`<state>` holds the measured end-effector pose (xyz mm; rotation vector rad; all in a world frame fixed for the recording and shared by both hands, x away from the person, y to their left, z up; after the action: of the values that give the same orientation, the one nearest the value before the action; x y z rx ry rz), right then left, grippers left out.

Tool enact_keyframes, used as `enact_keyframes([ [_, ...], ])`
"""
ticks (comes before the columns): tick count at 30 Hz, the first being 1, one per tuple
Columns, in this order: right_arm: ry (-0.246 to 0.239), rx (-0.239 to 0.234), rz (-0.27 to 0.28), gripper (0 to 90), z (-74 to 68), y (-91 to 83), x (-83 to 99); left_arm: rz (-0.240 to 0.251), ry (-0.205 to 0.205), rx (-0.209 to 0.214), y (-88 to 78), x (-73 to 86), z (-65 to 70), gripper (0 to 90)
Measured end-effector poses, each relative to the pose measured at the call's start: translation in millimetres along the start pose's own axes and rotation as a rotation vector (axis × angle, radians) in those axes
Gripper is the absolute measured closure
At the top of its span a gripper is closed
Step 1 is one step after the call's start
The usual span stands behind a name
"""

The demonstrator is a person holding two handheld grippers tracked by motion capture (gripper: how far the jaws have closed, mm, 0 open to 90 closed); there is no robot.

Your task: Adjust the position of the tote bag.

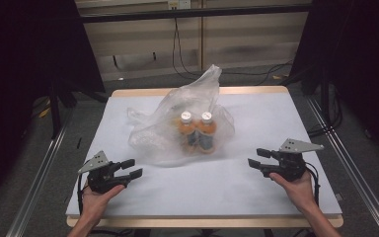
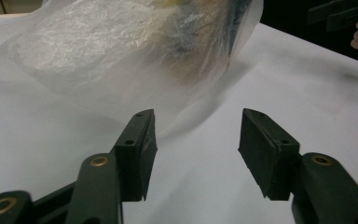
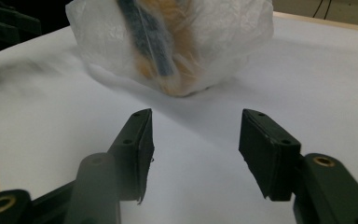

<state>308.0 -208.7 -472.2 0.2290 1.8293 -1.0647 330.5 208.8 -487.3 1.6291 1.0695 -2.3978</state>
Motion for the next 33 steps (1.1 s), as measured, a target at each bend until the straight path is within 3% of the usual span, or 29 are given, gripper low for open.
enact_keyframes([
  [6, -0.02, -0.034, -0.001, 52.4, -0.7, 10.5, -17.5, 0.008, 0.017, -0.008, 0.8, -10.2, 1.0, 54.9],
  [8, -0.026, -0.044, 0.004, 53.8, -2.4, 12.9, -24.2, 0.026, 0.015, 0.01, 0.3, -15.3, 2.4, 54.9],
  [15, -0.043, -0.073, 0.031, 56.2, -1.8, 17.3, -50.7, 0.008, 0.054, 0.012, 9.5, -30.8, 1.4, 54.9],
  [21, -0.04, -0.096, 0.039, 57.9, 3.0, 26.2, -67.8, 0.031, 0.062, 0.027, 18.2, -49.0, -0.2, 55.7],
  [29, -0.068, -0.091, 0.03, 60.6, 4.4, 33.4, -89.0, 0.064, 0.069, 0.034, 27.7, -71.0, -3.6, 56.0],
  [32, -0.077, -0.082, 0.022, 64.3, 7.8, 36.9, -98.0, 0.071, 0.067, 0.014, 29.6, -80.0, -8.3, 56.1],
  [33, -0.081, -0.079, 0.022, 65.1, 8.8, 37.7, -99.6, 0.083, 0.07, 0.029, 31.3, -84.8, -9.0, 56.5],
])
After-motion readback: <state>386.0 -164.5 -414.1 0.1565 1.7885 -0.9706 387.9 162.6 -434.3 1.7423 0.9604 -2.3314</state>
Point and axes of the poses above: each handheld gripper's, and its own axes: y roughly forward along the jaws, x roughly out of its underside, z roughly to its right, the point moved 8 cm from there along y, roughly forward along the jaws, and after that the axes turned 8 degrees about -z, right-handed, at the moved point
